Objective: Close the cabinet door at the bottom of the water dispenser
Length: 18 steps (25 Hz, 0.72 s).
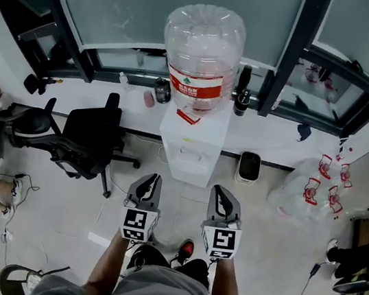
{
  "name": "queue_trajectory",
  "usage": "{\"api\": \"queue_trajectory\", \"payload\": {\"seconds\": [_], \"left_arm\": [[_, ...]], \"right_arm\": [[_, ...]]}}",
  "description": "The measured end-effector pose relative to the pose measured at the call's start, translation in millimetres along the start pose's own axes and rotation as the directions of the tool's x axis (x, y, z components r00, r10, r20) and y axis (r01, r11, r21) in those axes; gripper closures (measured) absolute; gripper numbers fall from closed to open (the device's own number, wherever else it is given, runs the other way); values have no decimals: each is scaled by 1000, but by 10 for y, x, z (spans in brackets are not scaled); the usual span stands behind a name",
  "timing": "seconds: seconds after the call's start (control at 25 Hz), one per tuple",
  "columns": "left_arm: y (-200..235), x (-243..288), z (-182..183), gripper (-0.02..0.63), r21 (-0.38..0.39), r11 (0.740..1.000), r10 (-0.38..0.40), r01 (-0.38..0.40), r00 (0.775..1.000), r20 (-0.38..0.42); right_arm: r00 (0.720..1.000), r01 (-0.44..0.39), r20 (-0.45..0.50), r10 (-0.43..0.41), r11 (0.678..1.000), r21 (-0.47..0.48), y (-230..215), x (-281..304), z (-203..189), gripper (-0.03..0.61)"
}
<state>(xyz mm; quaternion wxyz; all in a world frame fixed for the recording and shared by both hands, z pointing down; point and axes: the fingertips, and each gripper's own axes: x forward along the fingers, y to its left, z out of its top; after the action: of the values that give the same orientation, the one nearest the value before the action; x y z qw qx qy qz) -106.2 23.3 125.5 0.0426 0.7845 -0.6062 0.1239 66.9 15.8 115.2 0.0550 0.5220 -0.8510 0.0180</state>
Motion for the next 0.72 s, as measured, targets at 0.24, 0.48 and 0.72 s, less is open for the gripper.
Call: {"api": "queue_trajectory", "payload": {"seconds": [0.24, 0.48, 0.72], "left_arm": [[-27, 40, 54, 568, 1, 1000, -12, 12, 1000, 9], [-65, 26, 62, 568, -2, 1000, -19, 19, 1000, 13], [-72, 18, 77, 568, 4, 1000, -20, 20, 1000, 11]], "right_arm": [[1000, 5, -2, -5, 1000, 1, -20, 0, 10, 557], [1000, 3, -4, -3, 1000, 2, -9, -14, 4, 557], [1000, -2, -7, 2, 1000, -1, 12, -9, 8, 557]]}}
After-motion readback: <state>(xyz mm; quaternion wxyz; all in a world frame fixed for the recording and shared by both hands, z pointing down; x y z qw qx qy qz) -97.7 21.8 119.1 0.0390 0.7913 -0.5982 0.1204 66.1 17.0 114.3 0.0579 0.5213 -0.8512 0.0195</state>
